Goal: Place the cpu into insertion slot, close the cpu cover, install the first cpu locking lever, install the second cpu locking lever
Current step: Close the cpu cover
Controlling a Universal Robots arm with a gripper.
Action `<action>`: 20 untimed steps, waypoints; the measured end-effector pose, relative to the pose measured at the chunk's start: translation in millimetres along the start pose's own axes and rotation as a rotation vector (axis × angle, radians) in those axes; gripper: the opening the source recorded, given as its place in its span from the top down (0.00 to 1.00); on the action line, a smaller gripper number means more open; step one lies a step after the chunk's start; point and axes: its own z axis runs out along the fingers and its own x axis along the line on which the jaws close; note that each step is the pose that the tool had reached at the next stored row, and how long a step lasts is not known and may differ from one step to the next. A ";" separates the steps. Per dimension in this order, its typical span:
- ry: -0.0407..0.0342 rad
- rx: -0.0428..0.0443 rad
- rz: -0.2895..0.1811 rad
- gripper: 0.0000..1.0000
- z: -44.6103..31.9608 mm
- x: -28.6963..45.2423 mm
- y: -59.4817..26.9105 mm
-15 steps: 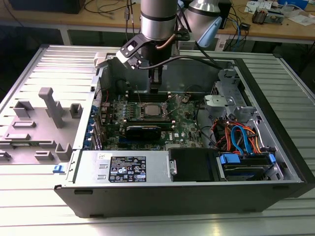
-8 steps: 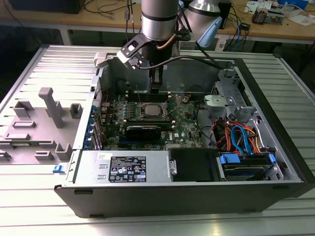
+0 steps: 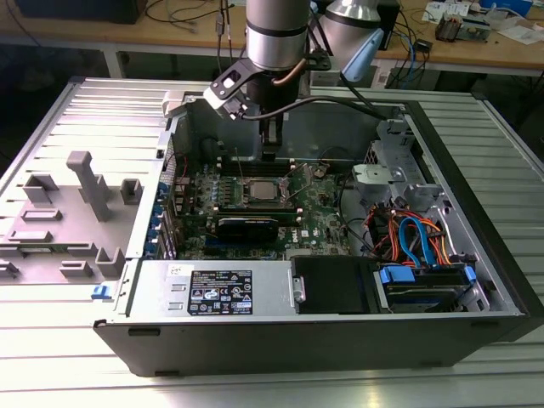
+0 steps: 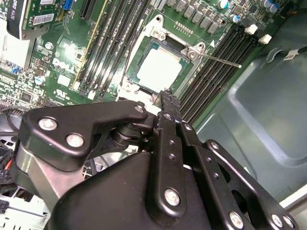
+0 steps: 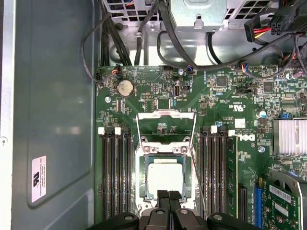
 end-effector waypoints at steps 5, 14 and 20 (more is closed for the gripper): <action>0.0000 0.0000 0.000 0.89 0.0 0.0 1.4; 0.0000 0.0000 0.000 0.89 0.0 0.0 3.6; 0.0000 0.0000 0.000 0.89 0.0 0.0 5.1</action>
